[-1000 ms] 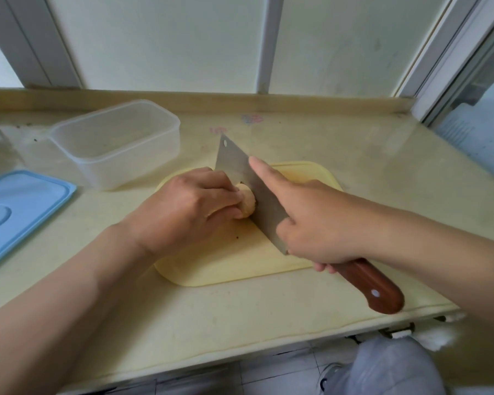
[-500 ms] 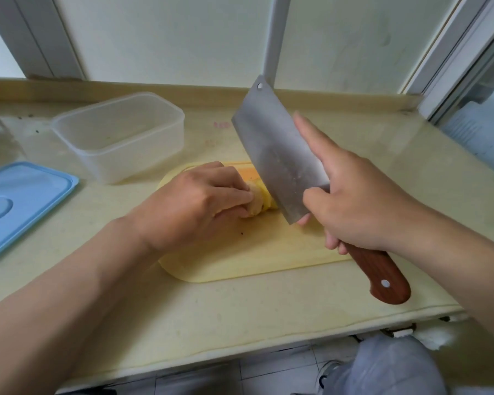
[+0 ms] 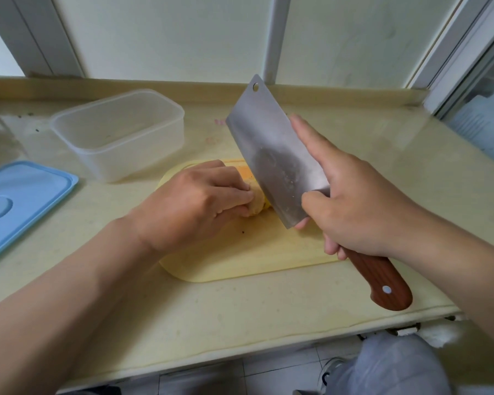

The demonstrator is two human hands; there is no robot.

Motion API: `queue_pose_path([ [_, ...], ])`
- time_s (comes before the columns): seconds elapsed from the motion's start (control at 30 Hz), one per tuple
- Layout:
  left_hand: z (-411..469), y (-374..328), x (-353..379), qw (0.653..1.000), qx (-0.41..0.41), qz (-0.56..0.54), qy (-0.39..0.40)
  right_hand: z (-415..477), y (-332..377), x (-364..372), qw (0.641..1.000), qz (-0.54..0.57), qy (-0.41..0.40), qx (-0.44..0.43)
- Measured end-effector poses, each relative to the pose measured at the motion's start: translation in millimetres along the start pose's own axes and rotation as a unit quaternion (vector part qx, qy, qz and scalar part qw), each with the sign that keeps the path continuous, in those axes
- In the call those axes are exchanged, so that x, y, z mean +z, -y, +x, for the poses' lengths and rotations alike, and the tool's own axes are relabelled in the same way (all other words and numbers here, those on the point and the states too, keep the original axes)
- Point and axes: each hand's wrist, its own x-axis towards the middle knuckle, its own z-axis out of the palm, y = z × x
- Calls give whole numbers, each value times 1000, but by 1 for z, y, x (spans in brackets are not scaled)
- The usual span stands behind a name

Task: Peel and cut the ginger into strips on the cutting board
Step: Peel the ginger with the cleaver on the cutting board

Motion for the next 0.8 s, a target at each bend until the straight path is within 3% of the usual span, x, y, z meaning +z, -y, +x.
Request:
queue_pose_path([
  [0.8,-1,-2,2,1000,-16,16,0,0,12,-6,995,-39,75,44],
])
